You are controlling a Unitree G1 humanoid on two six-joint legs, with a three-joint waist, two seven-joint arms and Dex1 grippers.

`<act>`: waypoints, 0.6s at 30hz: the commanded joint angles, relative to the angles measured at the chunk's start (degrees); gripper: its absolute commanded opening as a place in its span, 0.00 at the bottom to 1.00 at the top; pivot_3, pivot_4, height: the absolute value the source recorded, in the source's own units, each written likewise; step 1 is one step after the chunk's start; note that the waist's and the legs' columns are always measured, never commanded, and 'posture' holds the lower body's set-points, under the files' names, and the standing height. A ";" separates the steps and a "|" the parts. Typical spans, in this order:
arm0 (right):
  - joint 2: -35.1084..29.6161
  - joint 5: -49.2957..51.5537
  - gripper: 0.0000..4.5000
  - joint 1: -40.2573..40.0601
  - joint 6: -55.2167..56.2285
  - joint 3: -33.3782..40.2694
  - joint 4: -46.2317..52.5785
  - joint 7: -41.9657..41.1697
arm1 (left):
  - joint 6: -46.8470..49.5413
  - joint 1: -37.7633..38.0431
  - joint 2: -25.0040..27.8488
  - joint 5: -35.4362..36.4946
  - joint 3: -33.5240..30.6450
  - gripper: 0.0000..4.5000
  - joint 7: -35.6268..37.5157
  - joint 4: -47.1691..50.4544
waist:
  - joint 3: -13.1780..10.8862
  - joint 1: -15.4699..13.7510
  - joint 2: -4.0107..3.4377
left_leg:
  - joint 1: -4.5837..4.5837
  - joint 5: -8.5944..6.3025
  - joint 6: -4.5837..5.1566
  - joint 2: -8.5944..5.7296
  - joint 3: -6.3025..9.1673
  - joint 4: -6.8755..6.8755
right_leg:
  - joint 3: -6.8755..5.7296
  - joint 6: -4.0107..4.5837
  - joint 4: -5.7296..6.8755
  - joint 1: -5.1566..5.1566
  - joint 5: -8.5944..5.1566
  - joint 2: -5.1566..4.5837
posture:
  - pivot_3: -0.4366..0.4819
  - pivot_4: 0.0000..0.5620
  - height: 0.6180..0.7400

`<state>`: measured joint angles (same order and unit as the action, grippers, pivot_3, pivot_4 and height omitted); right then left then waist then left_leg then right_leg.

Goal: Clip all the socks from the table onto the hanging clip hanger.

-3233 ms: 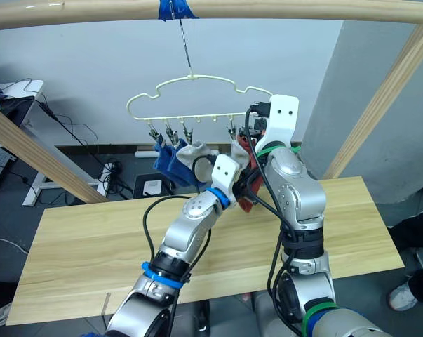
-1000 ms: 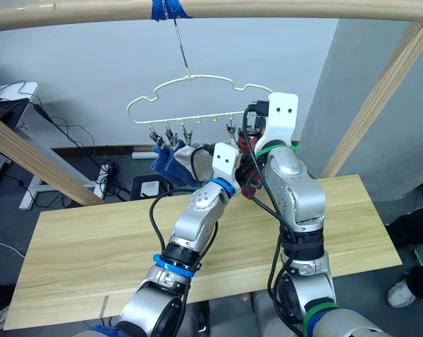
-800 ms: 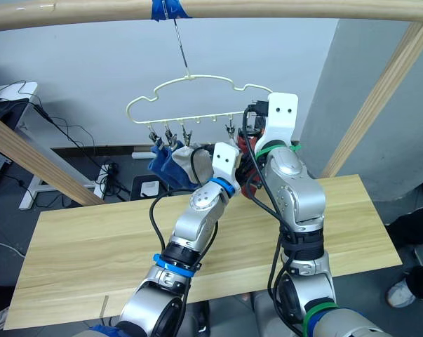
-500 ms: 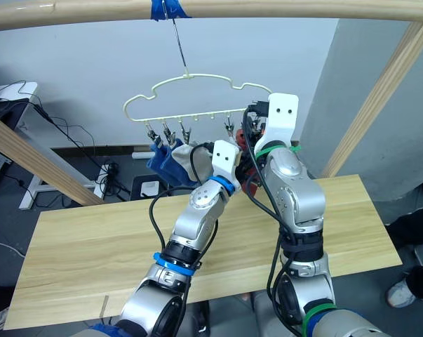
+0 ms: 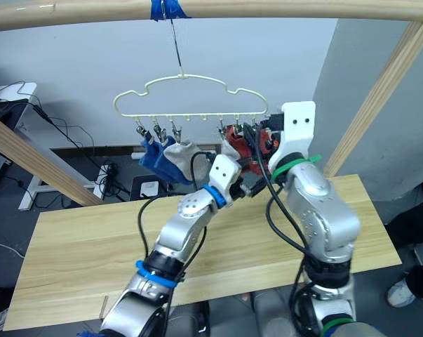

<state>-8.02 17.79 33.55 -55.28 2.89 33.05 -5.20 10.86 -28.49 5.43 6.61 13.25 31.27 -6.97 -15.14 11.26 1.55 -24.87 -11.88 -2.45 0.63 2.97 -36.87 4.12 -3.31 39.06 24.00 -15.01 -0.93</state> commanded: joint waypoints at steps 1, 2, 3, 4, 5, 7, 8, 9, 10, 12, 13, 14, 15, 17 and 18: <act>-7.70 2.95 1.00 -2.38 1.45 0.78 4.17 -8.16 | 2.71 2.88 5.59 3.76 -1.21 1.00 6.64 10.60 | 0.00 -0.06 0.00 | 0.00 0.00 0.00 0.01 0.01 0.00 | -0.01 0.00 0.00 -0.01 0.00 0.00 | 0.21 0.38 1.00; -10.64 3.31 1.00 -3.26 2.49 0.95 4.16 -10.72 | 4.44 3.61 7.91 5.40 -2.58 1.00 8.30 12.73 | 0.00 -0.08 0.00 | 0.00 0.00 0.00 0.02 0.00 -0.01 | 0.00 0.00 -0.01 -0.01 0.00 0.00 | 0.22 0.38 1.00; -13.26 3.67 1.00 -3.93 3.53 1.18 3.85 -13.14 | 6.29 4.10 10.21 6.96 -3.91 1.00 9.64 14.36 | 0.00 -0.10 0.00 | 0.01 0.00 0.00 0.01 -0.01 -0.01 | 0.00 0.00 -0.01 -0.01 -0.01 0.00 | 0.23 0.37 1.00; -15.87 4.13 1.00 -4.55 4.51 1.58 3.50 -15.67 | 8.09 4.56 12.84 8.46 -5.59 1.00 10.93 15.98 | 0.00 -0.10 0.00 | 0.01 0.00 0.00 0.02 0.00 -0.02 | 0.00 -0.03 -0.01 -0.01 -0.02 0.00 | 0.23 0.37 1.00; -18.45 4.96 1.00 -5.12 5.56 2.11 3.08 -18.62 | 9.96 4.91 15.89 9.70 -7.32 1.00 12.36 17.24 | 0.00 -0.09 0.00 | 0.01 0.00 0.00 0.02 -0.02 -0.02 | 0.01 -0.12 -0.01 -0.01 -0.08 0.00 | 0.24 0.36 1.00; -23.20 6.22 1.00 -6.24 7.68 2.72 2.13 -23.91 | 12.80 5.14 21.10 11.38 -10.23 1.00 14.39 18.09 | 0.00 -0.10 0.00 | 0.03 0.00 0.00 0.05 -0.02 -0.04 | 0.01 -0.23 -0.02 -0.01 -0.14 0.04 | 0.26 0.35 1.00; -25.38 6.59 1.00 -6.83 8.82 2.87 1.56 -26.35 | 14.04 5.18 23.27 12.22 -11.48 1.00 15.26 18.25 | 0.00 -0.15 0.00 | 0.06 0.00 0.01 0.06 -0.01 -0.04 | 0.00 -0.24 -0.01 -0.02 -0.15 0.06 | 0.26 0.35 1.00; -27.65 7.28 1.00 -7.44 9.58 3.52 0.86 -28.87 | 14.15 5.56 26.45 12.10 -12.91 1.00 16.54 18.24 | 0.00 -0.25 0.00 | 0.06 0.01 0.01 0.07 0.00 -0.05 | 0.00 -0.25 -0.01 -0.03 -0.16 0.07 | 0.27 0.34 1.00; -29.17 7.84 1.00 -7.86 10.25 3.97 0.24 -30.53 | 14.14 5.80 28.61 12.01 -13.74 1.00 17.37 18.23 | 0.00 -0.35 0.01 | 0.07 0.01 0.02 0.07 0.01 -0.05 | -0.01 -0.25 -0.02 -0.06 -0.16 0.07 | 0.27 0.34 1.00; -31.93 8.70 1.00 -8.49 11.85 5.01 -1.37 -33.70 | 14.57 6.54 32.93 10.50 -14.78 1.00 17.75 17.65 | 0.00 -0.43 0.01 | 0.06 0.01 0.02 0.06 -0.02 -0.06 | 0.01 -0.25 -0.05 -0.06 -0.16 0.06 | 0.28 0.33 1.00; -33.15 9.05 1.00 -8.69 12.69 5.61 -2.26 -35.18 | 13.92 6.93 34.69 9.63 -15.80 1.00 17.45 16.63 | 0.00 -0.54 0.01 | 0.06 0.01 0.02 0.05 -0.03 -0.06 | 0.01 -0.25 -0.05 -0.06 -0.16 0.03 | 0.29 0.32 1.00; -34.14 9.38 1.00 -8.73 13.41 6.08 -3.13 -36.37 | 12.91 7.32 36.43 8.91 -16.59 1.00 17.69 15.52 | 0.01 -0.66 0.01 | 0.06 0.01 0.02 0.05 -0.04 -0.06 | 0.01 -0.25 -0.06 -0.06 -0.16 -0.01 | 0.29 0.32 1.00; -34.74 9.55 1.00 -8.71 14.08 6.27 -3.93 -37.11 | 12.05 7.44 37.40 8.52 -16.94 1.00 17.84 14.64 | 0.01 -0.80 0.01 | 0.06 0.01 0.02 0.04 -0.04 -0.06 | 0.01 -0.24 -0.06 -0.06 -0.15 -0.01 | 0.30 0.31 1.00; -36.13 9.73 1.00 -8.72 15.49 7.11 -5.92 -38.84 | 11.50 7.35 39.87 8.71 -18.30 1.00 19.22 11.83 | 0.02 -1.32 0.01 | 0.06 0.01 0.02 0.05 -0.04 -0.06 | 0.00 -0.18 -0.05 -0.06 -0.12 -0.02 | 0.30 0.31 1.00; -36.69 9.57 1.00 -8.76 16.37 7.23 -6.85 -39.66 | 11.07 6.85 40.50 9.00 -19.02 1.00 19.62 10.25 | 0.02 -1.57 0.01 | 0.06 0.01 0.01 0.05 -0.04 -0.06 | 0.00 -0.14 -0.05 -0.04 -0.10 -0.01 | 0.31 0.30 1.00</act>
<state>-43.80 26.57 24.70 -41.31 8.21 26.20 -43.06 23.30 -21.03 44.80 15.32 -3.18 49.86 4.12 -15.13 9.69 1.56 -24.81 -11.86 -2.44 0.68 2.92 -36.93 4.11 -3.42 39.01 23.96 -15.08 -0.94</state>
